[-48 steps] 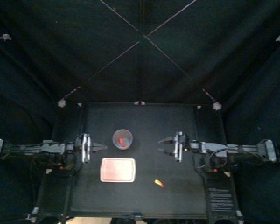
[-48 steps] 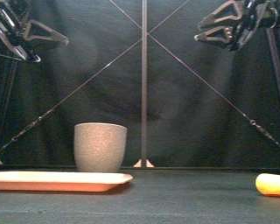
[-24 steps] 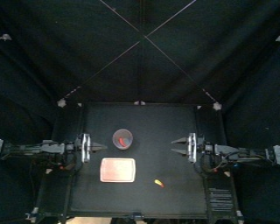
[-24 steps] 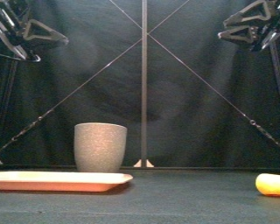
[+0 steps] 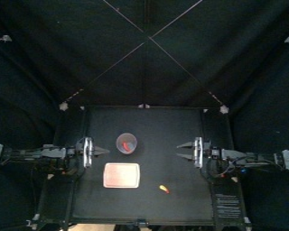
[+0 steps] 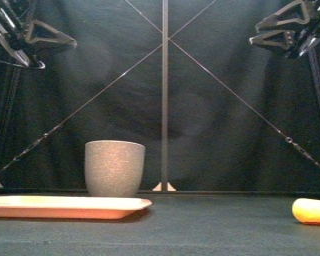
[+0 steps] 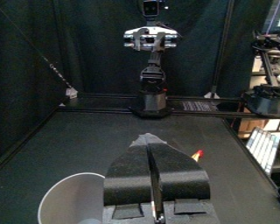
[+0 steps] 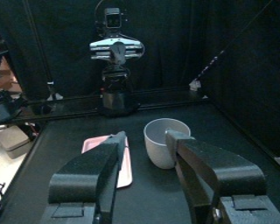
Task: Pick the red chile then place it in the grey bowl
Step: Drop red chile in the grey bowl and return to neutral
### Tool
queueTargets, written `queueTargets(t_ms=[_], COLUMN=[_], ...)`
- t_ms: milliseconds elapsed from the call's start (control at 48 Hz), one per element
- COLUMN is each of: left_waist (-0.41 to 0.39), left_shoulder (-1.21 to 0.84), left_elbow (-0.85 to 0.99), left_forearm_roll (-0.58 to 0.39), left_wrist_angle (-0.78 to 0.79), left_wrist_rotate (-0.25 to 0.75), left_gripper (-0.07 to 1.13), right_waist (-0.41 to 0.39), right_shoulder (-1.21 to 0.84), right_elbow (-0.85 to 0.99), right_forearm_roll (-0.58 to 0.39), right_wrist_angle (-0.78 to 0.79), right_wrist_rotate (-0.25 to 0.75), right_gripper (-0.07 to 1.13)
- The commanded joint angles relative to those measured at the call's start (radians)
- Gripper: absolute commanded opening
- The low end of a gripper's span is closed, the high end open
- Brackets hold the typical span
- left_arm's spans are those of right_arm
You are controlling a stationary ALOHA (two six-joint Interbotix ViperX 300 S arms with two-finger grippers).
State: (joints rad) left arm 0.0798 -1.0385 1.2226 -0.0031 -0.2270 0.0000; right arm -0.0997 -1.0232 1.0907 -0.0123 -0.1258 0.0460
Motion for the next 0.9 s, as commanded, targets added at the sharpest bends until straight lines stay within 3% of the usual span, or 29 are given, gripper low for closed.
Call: queueTargets(t_ms=[21, 896], left_waist=[0.002, 0.002], left_shoulder=[0.002, 0.003], left_elbow=[-0.017, -0.015], left_forearm_roll=[0.0, 0.0], left_wrist_angle=[-0.006, -0.005], left_wrist_rotate=[0.0, 0.0], left_gripper=[-0.04, -0.04], right_waist=[-0.003, -0.006], right_shoulder=[0.006, 0.003], right_elbow=[-0.009, 0.006], right_forearm_roll=[0.0, 0.0], right_wrist_angle=[-0.005, -0.003], right_wrist_rotate=[0.0, -0.003], right_gripper=[0.81, 0.81])
